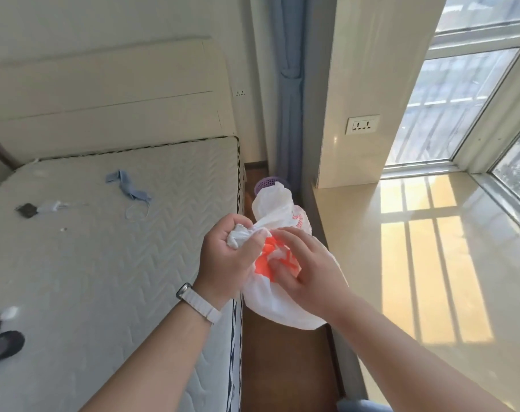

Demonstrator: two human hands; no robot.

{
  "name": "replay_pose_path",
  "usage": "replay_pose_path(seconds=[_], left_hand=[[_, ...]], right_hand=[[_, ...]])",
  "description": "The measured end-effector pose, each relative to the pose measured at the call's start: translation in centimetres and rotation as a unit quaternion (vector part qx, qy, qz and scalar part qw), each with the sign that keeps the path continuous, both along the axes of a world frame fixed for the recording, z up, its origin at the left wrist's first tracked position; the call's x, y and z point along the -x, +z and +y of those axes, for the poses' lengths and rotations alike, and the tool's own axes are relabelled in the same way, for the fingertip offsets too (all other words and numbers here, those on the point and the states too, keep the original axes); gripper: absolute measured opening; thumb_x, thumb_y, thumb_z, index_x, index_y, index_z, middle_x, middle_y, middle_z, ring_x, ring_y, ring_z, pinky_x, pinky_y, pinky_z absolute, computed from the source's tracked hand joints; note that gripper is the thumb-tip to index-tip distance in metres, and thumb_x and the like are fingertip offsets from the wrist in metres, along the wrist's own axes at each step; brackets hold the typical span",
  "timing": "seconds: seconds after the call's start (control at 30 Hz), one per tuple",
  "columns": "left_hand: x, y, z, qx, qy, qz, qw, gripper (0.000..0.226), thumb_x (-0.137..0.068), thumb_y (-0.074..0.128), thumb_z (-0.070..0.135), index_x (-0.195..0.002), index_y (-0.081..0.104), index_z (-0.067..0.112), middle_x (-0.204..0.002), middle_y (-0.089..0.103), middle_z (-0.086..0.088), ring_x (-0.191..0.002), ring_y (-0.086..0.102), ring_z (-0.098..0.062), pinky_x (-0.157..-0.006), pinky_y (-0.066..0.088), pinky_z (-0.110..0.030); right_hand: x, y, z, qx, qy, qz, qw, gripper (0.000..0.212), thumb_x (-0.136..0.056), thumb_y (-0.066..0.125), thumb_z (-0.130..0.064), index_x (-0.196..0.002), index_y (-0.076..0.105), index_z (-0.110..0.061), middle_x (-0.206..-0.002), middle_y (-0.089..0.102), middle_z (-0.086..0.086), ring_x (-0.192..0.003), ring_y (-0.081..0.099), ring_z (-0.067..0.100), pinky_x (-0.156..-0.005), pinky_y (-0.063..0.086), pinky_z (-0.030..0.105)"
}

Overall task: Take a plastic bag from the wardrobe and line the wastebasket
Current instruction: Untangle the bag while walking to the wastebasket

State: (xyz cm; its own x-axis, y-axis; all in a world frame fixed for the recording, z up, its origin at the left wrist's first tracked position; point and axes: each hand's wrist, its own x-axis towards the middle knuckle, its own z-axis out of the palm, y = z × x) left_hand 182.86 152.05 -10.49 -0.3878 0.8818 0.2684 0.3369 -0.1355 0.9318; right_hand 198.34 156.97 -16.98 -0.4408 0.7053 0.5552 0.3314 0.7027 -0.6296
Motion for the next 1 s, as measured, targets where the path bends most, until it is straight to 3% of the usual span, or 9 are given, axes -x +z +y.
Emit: replay_pose_path(seconds=[0.13, 0.3, 0.63, 0.8, 1.0], left_hand=[[1.3, -0.2, 4.0, 0.007, 0.002, 0.001, 1.000, 0.014, -0.075, 0.074, 0.028, -0.072, 0.060, 0.026, -0.062, 0.062, 0.011, -0.058, 0.060, -0.008, -0.053, 0.050, -0.024], [4.6, -1.9, 10.4, 0.020, -0.002, -0.016, 1.000, 0.017, -0.070, 0.073, 0.042, -0.072, 0.060, 0.031, -0.065, 0.064, 0.004, -0.062, 0.063, -0.018, -0.056, 0.054, -0.038], [13.7, -3.6, 27.5, 0.045, -0.041, -0.047, 0.997, 0.012, -0.074, 0.071, 0.033, -0.071, 0.060, 0.032, -0.062, 0.062, 0.015, -0.060, 0.061, -0.007, -0.052, 0.049, -0.020], [17.4, -3.3, 34.4, 0.050, -0.069, -0.035, 0.996, 0.012, -0.075, 0.070, 0.031, -0.074, 0.059, 0.024, -0.061, 0.061, 0.014, -0.059, 0.060, -0.006, -0.051, 0.048, -0.019], [20.0, -3.2, 40.3, 0.054, -0.066, -0.031, 0.996, 0.014, -0.077, 0.071, 0.029, -0.075, 0.059, 0.022, -0.061, 0.060, 0.016, -0.059, 0.060, -0.005, -0.049, 0.046, -0.015]], right_hand=[[1.0, -0.5, 4.0, -0.003, -0.007, 0.004, 1.000, 0.042, -0.091, 0.063, -0.030, -0.131, 0.057, -0.017, -0.125, 0.062, -0.002, -0.111, 0.059, 0.017, -0.090, 0.048, 0.028], [4.0, -2.0, 10.0, 0.005, 0.000, -0.008, 1.000, 0.043, -0.091, 0.061, -0.030, -0.131, 0.056, -0.016, -0.125, 0.061, -0.003, -0.112, 0.058, 0.013, -0.093, 0.047, 0.024], [12.4, -2.5, 26.0, -0.019, -0.028, -0.101, 0.994, 0.042, -0.090, 0.063, -0.027, -0.128, 0.058, -0.010, -0.126, 0.062, 0.002, -0.112, 0.055, 0.015, -0.093, 0.042, 0.020], [16.1, -2.3, 32.2, -0.024, -0.040, -0.100, 0.994, 0.043, -0.091, 0.061, -0.031, -0.129, 0.056, -0.010, -0.126, 0.062, 0.004, -0.112, 0.059, 0.021, -0.090, 0.051, 0.032], [18.5, -2.1, 38.1, -0.008, -0.040, -0.107, 0.993, 0.044, -0.093, 0.059, -0.036, -0.132, 0.054, -0.015, -0.128, 0.063, 0.001, -0.114, 0.060, 0.020, -0.092, 0.053, 0.033]])
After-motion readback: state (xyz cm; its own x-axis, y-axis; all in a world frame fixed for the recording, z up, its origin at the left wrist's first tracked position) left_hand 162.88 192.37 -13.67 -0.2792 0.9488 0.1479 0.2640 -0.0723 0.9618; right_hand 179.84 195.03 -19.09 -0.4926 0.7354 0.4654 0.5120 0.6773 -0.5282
